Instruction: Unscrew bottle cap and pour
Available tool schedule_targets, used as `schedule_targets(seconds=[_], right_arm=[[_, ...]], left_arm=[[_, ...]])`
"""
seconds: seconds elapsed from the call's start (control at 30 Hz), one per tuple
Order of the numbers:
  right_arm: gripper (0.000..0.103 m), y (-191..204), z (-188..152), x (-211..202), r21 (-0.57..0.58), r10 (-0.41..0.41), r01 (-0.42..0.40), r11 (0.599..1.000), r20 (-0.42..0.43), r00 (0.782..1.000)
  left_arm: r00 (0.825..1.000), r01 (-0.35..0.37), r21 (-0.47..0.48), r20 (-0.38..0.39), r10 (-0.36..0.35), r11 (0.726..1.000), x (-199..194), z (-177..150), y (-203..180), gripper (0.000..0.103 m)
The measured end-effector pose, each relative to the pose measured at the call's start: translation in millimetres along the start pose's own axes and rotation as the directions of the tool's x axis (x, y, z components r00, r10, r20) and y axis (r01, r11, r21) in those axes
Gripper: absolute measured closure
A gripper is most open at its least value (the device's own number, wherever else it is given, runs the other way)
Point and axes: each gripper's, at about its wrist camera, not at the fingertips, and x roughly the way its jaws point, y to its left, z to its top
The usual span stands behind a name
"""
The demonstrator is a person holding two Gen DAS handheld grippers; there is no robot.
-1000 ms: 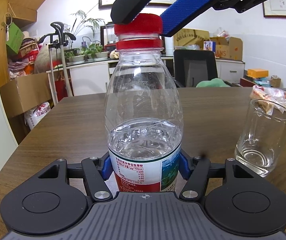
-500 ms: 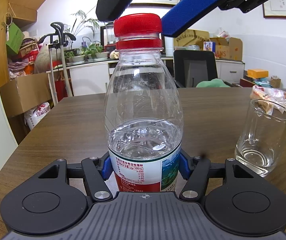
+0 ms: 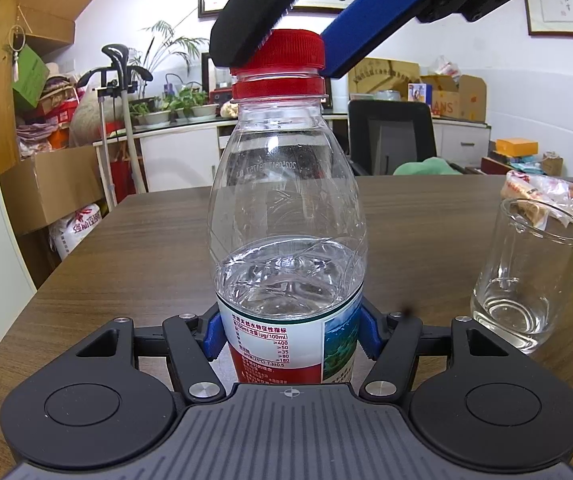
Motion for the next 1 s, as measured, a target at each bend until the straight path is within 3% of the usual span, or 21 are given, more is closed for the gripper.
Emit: schedule_targets(seconds=[0.23, 0.5, 1.0], right_arm=[[0.072, 6, 2, 1, 0.0, -0.024, 0.024, 1.0, 0.013, 1.0], [0.07, 13, -2, -5, 0.078, -0.059, 0.058, 0.995, 0.017, 0.998], [0.066, 12, -3, -5, 0.03, -0.071, 0.07, 0.997, 0.03, 0.997]], left_arm=[[1.0, -0.003, 0.005, 0.003, 0.003, 1.0, 0, -1, -1, 0.039], [1.0, -0.007, 0.0, 0.0, 0.007, 1.0, 0, -1, 2, 0.038], [1.0, 0.007, -0.003, 0.002, -0.007, 1.0, 0, -2, 6, 0.041]])
